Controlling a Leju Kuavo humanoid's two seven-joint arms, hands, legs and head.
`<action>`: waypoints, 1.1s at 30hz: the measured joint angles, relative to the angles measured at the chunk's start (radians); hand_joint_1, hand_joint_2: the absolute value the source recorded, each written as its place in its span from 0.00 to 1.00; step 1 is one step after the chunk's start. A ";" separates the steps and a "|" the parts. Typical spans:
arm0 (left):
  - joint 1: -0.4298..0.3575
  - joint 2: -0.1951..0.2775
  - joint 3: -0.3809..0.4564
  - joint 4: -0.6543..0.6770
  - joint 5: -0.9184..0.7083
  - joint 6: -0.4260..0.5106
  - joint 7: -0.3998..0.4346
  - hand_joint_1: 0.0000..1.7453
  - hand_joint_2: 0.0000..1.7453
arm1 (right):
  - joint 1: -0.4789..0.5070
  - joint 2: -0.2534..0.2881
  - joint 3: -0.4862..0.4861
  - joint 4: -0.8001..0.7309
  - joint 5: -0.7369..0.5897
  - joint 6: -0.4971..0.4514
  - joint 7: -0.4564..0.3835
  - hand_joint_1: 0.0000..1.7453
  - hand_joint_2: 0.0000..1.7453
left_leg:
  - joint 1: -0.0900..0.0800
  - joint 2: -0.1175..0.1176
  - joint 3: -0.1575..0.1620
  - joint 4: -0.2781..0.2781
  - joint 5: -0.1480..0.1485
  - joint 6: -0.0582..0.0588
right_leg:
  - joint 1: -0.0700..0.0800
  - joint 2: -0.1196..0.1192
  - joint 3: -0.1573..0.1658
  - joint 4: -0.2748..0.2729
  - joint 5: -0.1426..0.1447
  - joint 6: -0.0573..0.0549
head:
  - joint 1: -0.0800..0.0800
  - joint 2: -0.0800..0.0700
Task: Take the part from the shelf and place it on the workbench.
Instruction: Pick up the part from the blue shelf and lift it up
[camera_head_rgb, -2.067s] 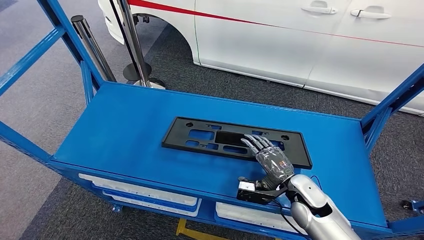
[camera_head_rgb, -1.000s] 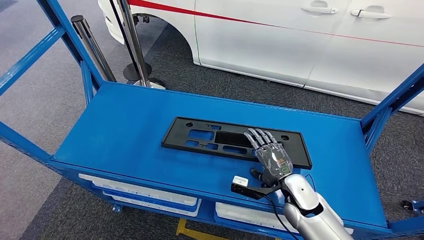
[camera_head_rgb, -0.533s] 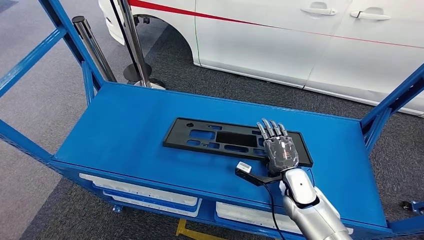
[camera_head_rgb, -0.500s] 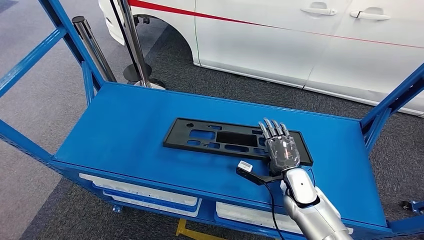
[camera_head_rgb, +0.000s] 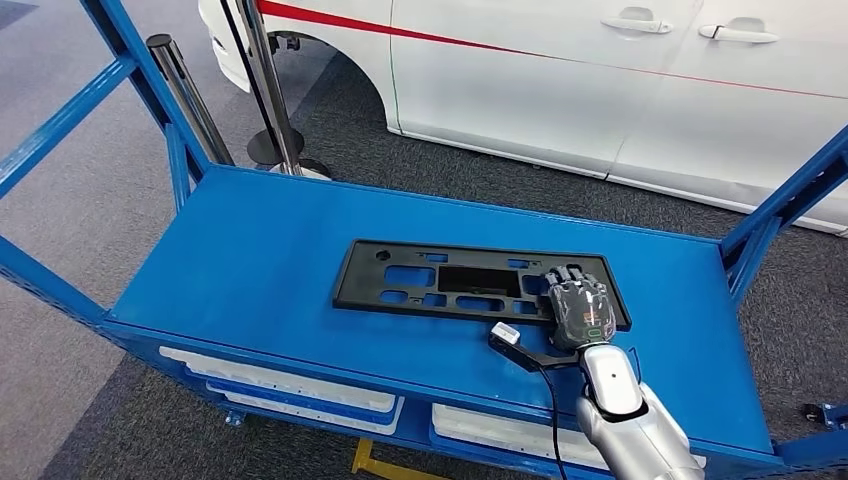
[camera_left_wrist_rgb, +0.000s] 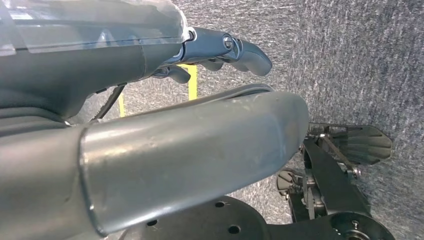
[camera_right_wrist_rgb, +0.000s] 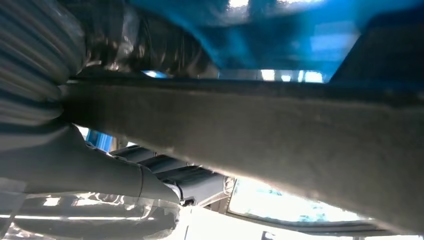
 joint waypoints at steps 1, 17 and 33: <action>0.000 0.000 0.000 0.000 0.000 0.000 0.000 0.00 0.00 | 0.000 0.000 -0.004 -0.001 0.001 0.000 0.000 0.98 1.00 | 0.000 0.000 0.000 0.000 0.000 0.000 | 0.000 0.000 0.000 0.000 0.000 0.000 | 0.000 0.000; 0.000 -0.002 0.000 0.000 0.012 0.007 -0.019 0.00 0.50 | 0.010 0.000 -0.036 -0.018 0.010 0.003 -0.006 1.00 1.00 | 0.000 0.000 0.002 0.000 0.000 0.000 | 0.000 -0.001 0.002 0.000 0.000 0.000 | 0.000 0.000; 0.007 -0.002 0.004 0.000 0.081 -0.011 -0.077 0.00 1.00 | 0.066 -0.004 -0.081 -0.100 -0.015 0.021 -0.047 1.00 1.00 | 0.000 0.000 0.002 0.000 -0.001 -0.001 | 0.000 -0.001 0.002 0.000 -0.001 0.000 | 0.000 0.000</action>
